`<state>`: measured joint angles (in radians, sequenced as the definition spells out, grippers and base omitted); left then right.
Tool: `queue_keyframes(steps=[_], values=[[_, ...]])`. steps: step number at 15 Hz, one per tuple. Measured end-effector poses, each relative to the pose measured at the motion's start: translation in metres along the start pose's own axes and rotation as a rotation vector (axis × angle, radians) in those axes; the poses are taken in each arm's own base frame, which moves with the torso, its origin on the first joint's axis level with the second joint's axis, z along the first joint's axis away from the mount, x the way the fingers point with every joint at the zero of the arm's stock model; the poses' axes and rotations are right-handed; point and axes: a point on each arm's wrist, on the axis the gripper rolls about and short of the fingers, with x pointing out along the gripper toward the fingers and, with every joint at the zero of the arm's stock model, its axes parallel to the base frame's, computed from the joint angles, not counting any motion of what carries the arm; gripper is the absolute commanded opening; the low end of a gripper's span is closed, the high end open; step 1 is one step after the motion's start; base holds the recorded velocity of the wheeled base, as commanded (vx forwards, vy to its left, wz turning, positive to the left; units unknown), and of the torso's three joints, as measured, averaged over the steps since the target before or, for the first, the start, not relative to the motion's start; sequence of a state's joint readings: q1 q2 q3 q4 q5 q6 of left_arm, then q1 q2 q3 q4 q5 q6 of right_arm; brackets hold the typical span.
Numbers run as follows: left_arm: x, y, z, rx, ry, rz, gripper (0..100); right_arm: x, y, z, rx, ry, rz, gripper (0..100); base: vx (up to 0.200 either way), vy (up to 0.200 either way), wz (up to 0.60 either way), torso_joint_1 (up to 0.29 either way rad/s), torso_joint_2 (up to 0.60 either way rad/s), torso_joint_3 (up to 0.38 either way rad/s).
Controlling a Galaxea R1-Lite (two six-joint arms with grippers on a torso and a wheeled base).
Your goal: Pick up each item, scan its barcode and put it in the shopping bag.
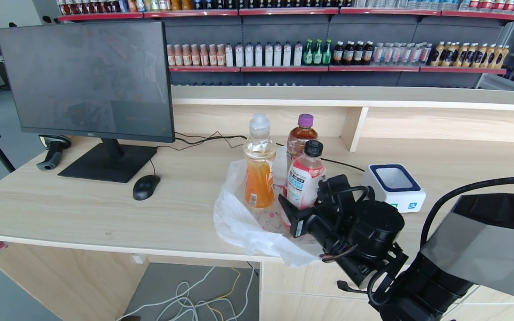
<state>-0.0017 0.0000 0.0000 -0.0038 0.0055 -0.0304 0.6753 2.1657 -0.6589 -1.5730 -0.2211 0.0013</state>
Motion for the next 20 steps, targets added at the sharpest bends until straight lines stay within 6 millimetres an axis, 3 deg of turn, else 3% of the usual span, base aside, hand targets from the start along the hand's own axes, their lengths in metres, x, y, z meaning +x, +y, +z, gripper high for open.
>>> queue_keyframes(steps=[13,14,20], values=[[0.0000,0.0000,0.0000,0.002,0.000,0.000,100,-0.0083,0.0005,-0.0044,-0.014,0.034,0.006,0,0.000,0.000,0.00,0.000,0.00,0.000],[0.0000,0.0000,0.0000,0.002,0.000,0.000,100,-0.0084,0.0005,-0.0046,-0.015,0.036,0.006,100,0.000,0.000,0.00,0.000,0.00,0.000],[0.0000,0.0000,-0.0001,0.001,0.001,0.000,100,-0.0082,0.0007,-0.0058,-0.013,0.041,0.004,100,0.000,0.000,0.00,0.000,0.00,0.000]])
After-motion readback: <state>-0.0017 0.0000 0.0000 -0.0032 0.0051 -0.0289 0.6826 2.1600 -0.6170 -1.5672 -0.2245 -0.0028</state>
